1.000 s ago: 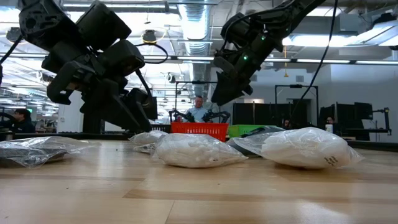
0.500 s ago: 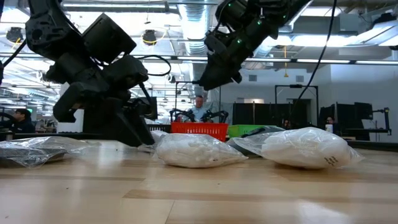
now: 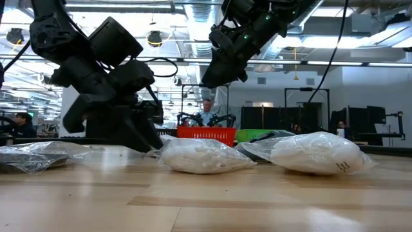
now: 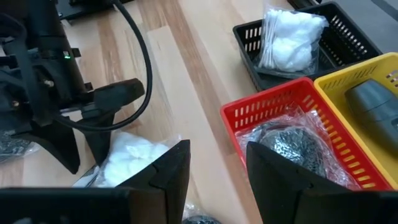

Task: Pick & Place Travel size toiletries
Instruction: Put the silver nail cutter into the green bin

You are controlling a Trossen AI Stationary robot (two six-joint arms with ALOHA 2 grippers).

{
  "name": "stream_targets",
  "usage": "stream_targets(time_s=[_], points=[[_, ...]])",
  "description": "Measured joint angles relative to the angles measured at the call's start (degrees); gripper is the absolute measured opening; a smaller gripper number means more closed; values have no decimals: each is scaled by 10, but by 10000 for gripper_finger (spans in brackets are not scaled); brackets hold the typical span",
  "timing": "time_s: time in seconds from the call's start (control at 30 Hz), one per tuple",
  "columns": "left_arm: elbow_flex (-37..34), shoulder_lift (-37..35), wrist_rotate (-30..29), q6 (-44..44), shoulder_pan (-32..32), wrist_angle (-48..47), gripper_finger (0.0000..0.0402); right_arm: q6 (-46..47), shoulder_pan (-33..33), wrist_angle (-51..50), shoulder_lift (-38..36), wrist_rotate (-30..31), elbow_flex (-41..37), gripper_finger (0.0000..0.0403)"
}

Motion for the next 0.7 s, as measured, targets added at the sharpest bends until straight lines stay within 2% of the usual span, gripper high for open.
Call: stream_targets(time_s=[0.17,0.3,0.7], points=[[0,1,3,15,8,11,177,0,0,0,0,0,0,147],[0,8,36,15,15,11,177,0,0,0,0,0,0,147],[0,10,37,40,20,9,177,1,0,0,0,0,0,147]])
